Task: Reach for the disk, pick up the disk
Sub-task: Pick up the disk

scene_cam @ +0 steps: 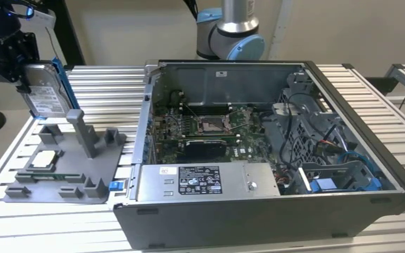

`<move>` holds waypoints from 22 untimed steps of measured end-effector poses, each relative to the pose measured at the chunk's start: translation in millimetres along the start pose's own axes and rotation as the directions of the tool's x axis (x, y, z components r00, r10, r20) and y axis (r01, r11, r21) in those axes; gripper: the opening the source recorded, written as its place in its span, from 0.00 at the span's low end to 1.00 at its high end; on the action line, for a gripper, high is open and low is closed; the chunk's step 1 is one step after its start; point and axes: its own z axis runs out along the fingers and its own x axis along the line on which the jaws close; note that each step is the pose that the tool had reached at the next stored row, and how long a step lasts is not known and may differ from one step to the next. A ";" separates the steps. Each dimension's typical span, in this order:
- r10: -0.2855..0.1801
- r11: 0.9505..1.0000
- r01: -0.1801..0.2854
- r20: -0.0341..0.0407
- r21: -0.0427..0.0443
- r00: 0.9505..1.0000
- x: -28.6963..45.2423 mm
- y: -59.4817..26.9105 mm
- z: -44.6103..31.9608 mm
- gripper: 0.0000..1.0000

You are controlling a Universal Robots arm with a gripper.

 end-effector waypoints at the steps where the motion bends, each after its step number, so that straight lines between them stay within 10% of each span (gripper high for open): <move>1: 0.000 1.000 0.000 0.000 0.000 1.000 0.0 0.0 -1.5 0.00; 22: 0.000 1.000 0.000 0.000 0.000 1.000 -0.2 0.8 -37.1 0.00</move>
